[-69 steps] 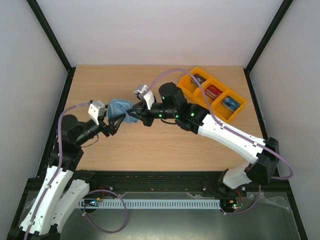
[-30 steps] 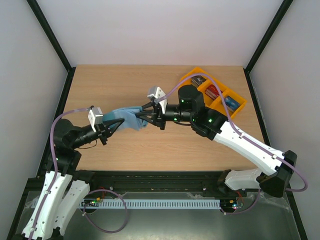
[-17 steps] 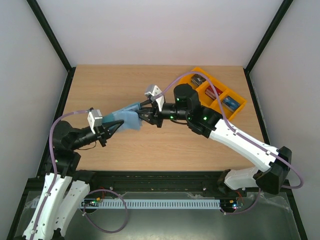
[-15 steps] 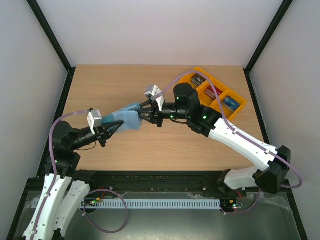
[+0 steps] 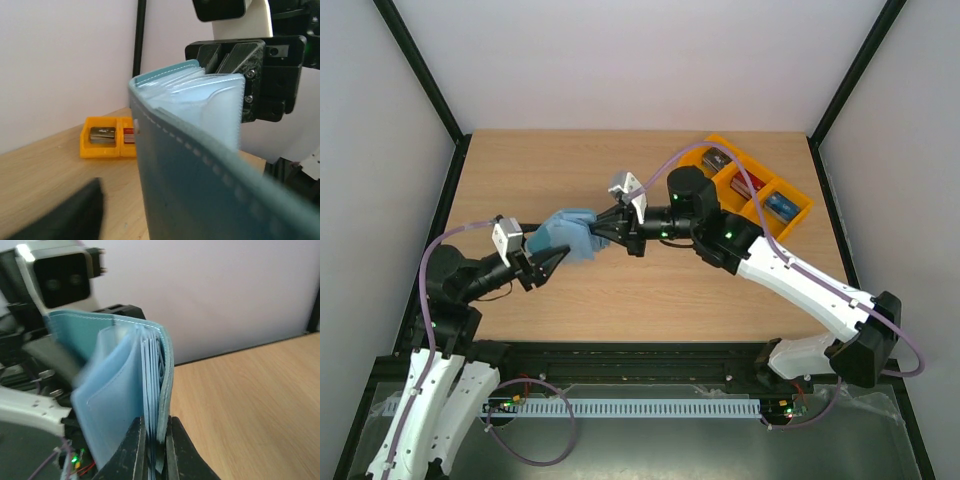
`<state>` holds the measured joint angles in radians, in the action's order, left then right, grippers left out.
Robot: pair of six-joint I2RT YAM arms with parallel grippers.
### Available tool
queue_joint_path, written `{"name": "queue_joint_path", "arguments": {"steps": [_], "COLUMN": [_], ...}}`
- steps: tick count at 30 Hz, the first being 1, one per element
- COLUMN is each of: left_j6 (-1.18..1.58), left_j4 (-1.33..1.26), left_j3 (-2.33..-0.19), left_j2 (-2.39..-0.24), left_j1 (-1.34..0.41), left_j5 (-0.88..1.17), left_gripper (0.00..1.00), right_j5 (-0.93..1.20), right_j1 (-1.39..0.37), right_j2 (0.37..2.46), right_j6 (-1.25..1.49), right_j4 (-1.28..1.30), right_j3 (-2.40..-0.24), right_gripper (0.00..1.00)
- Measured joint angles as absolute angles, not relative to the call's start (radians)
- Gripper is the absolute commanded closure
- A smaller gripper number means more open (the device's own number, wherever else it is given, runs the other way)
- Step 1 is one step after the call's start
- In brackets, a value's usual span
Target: Take the credit cards out of the card holder
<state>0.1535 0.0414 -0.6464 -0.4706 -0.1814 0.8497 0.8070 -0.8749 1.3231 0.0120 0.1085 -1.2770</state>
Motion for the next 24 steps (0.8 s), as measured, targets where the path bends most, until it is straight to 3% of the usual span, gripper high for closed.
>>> {"name": "queue_joint_path", "arguments": {"steps": [4,10,13,19,24], "left_j6": [0.134,0.091,0.081,0.108,0.123], "left_j4": [0.044,0.065,0.08,0.081,0.094], "left_j3": [-0.641,-0.634,-0.634,-0.634,-0.634], "left_j2": [-0.469,-0.47,-0.483,-0.513,-0.532], "left_j1": [-0.185,-0.186,-0.185,-0.186,-0.186], "left_j5": [0.759,0.587,0.556,0.541,0.435], "left_gripper": [0.01,0.01,0.0,0.01,0.1], "right_j5": [0.617,0.053,-0.112,-0.145,-0.05], "right_j1": [-0.896,-1.031,-1.103,-1.158,-1.158], "right_j2": [1.329,1.457,1.548,1.594,1.587], "right_j6": [0.08,0.148,0.151,0.134,0.106], "right_j4": [0.104,0.177,0.237,0.282,0.281], "right_j3": [-1.275,-1.391,-1.486,-1.529,-1.529], "right_gripper": [0.98,0.98,0.98,0.98,0.99]}}
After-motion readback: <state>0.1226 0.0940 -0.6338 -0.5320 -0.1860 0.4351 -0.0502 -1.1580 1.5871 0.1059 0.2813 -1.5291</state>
